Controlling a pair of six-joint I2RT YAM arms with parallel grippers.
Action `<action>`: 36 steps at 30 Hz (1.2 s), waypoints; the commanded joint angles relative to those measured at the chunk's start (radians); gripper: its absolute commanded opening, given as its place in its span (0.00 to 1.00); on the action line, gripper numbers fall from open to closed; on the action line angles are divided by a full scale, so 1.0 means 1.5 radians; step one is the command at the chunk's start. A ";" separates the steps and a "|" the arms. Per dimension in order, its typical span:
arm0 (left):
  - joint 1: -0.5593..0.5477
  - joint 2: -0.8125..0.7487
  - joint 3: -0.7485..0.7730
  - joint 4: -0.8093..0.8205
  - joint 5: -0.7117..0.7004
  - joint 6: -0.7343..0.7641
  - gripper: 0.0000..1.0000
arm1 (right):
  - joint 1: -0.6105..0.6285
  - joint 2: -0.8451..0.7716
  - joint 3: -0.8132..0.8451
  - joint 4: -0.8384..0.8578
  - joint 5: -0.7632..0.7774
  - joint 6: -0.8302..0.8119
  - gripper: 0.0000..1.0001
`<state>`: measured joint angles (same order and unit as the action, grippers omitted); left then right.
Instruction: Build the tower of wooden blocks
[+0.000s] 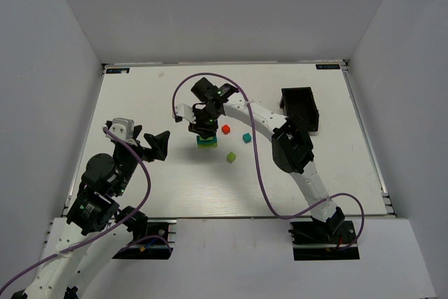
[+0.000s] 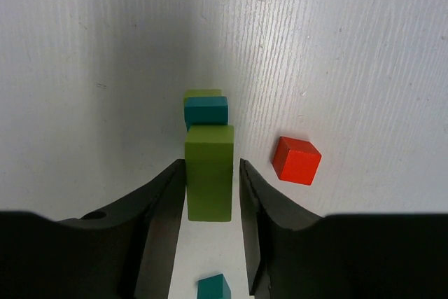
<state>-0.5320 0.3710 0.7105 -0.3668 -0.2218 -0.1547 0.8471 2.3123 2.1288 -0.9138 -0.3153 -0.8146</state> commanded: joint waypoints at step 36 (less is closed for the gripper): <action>0.004 0.056 -0.015 0.016 -0.003 0.004 1.00 | -0.052 -0.277 -0.286 0.181 0.058 0.039 0.90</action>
<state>-0.5320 0.4183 0.7063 -0.3637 -0.2295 -0.1543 0.7933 1.9644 1.7569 -0.7315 -0.2783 -0.7860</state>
